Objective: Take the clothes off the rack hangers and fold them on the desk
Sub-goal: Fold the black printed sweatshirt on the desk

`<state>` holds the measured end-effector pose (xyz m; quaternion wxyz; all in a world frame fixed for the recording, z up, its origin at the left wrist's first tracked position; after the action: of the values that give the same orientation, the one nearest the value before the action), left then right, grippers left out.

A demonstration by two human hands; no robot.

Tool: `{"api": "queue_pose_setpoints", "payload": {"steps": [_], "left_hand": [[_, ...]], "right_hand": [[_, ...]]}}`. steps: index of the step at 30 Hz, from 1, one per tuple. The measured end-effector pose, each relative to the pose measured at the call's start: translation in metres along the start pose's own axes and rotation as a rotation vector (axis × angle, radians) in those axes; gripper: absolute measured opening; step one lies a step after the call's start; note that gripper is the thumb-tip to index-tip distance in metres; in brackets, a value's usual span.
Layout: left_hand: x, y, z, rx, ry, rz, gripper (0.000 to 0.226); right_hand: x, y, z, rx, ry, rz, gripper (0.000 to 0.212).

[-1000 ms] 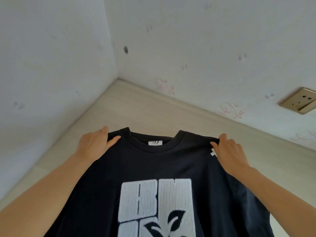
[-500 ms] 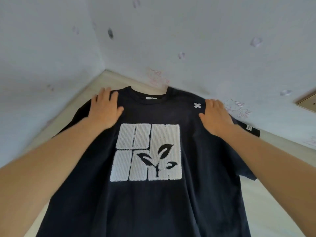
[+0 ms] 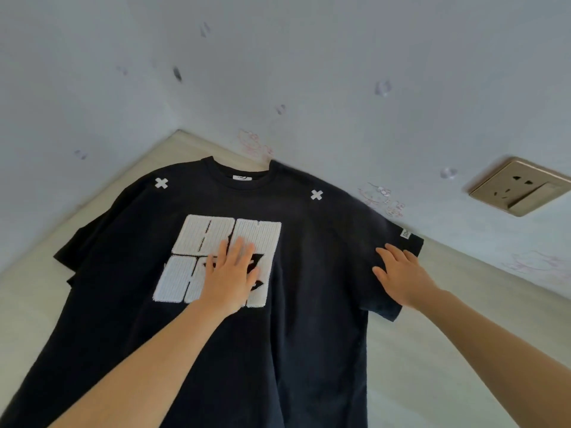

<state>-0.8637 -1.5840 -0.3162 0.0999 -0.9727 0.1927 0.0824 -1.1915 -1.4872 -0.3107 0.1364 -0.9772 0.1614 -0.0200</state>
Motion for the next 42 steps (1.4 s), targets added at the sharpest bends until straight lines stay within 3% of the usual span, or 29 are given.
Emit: {"api": "queue_pose_setpoints", "payload": {"steps": [7, 10, 14, 19, 22, 25, 27, 33, 38, 42], "left_hand": [[-0.039, -0.064, 0.026, -0.018, 0.076, -0.097, 0.066], [-0.047, -0.071, 0.023, 0.064, 0.06, -0.169, 0.066], [-0.077, -0.073, 0.009, -0.001, 0.034, -0.217, 0.062], [-0.145, -0.088, 0.019, -0.168, -0.016, -0.046, 0.051], [-0.175, -0.098, 0.028, -0.19, -0.053, -0.05, 0.042], [-0.192, -0.107, 0.037, -0.168, -0.071, -0.09, 0.062], [-0.203, -0.114, 0.043, -0.157, -0.067, -0.077, 0.064], [-0.214, -0.111, 0.037, -0.225, -0.122, -0.113, 0.032], [-0.198, -0.12, 0.022, -0.154, -0.354, -0.301, 0.005], [-0.165, -0.133, 0.011, -0.186, -0.553, -0.347, 0.005]], "right_hand": [[-0.019, -0.052, 0.003, -0.015, -0.133, -0.122, 0.063], [-0.026, -0.053, -0.012, -0.056, -0.172, -0.15, 0.044], [-0.034, -0.011, -0.034, -0.046, 0.078, -0.041, 0.028], [-0.033, 0.049, -0.047, -0.033, 0.141, -0.06, 0.039], [-0.023, 0.061, -0.048, 0.01, 0.143, -0.067, 0.05], [-0.015, 0.067, -0.049, -0.001, 0.14, -0.065, 0.056], [-0.013, 0.07, -0.046, 0.001, 0.159, -0.059, 0.058], [-0.008, 0.075, -0.043, 0.086, 0.439, -0.049, 0.046], [-0.01, 0.078, -0.066, -0.009, 0.528, 0.01, 0.045], [-0.002, 0.078, -0.081, -0.07, 0.589, 0.058, 0.036]]}}
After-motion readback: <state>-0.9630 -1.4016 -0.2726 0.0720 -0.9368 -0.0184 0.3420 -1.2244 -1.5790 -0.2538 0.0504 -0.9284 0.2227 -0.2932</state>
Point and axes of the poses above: each hand's wrist, its own y-axis towards the middle knuckle, its own z-axis out of the palm, x = y × z, the point moved 8 cm from there along y, towards the middle knuckle, and after that the axes turned 9 degrees about -x, right-handed, at the moved point
